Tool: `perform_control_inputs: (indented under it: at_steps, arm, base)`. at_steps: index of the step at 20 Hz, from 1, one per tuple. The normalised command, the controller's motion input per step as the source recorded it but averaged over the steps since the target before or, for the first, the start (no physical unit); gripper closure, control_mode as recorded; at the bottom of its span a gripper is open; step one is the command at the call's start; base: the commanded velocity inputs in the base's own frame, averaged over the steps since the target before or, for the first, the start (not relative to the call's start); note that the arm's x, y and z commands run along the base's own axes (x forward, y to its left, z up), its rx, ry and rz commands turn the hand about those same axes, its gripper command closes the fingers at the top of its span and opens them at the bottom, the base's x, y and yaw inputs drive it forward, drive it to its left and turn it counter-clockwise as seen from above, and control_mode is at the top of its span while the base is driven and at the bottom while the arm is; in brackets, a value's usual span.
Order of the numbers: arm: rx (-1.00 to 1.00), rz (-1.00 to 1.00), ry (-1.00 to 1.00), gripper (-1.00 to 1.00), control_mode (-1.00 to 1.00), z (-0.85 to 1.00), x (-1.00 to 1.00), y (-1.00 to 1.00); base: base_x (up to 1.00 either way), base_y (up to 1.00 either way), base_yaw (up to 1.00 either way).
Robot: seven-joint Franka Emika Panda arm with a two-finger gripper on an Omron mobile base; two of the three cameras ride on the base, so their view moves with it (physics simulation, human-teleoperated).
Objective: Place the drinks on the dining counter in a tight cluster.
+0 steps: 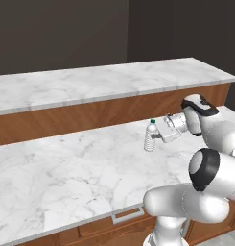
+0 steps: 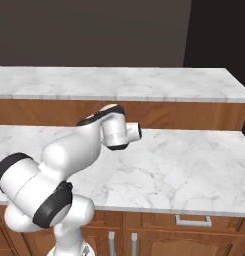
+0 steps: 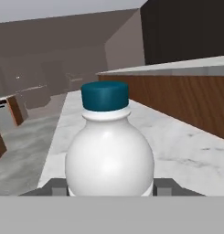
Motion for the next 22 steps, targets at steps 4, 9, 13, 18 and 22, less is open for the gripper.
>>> perform_control_inputs:
  at_steps: [4, 9, 13, 18, 22]
  arm:
    - [0.0, 0.0, 0.26, 1.0, -1.0, 0.85, -0.18, 0.0]
    - [0.02, 0.0, -0.01, 1.0, -1.0, 0.49, -0.51, 0.0]
    - [0.01, 0.0, -0.17, 1.0, -1.0, 0.39, -0.57, 0.0]
    - [0.0, 0.0, -0.09, 1.0, -1.0, 0.36, -0.47, 0.0]
    - [-0.01, 0.0, -0.1, 1.0, -1.0, 0.57, -0.31, 0.0]
  base:
    - [0.0, 0.0, 0.0]
    - [0.0, 0.0, 0.0]
    - [0.0, 0.0, 0.0]
    - [0.0, 0.0, 0.0]
    - [0.0, 0.0, 0.0]
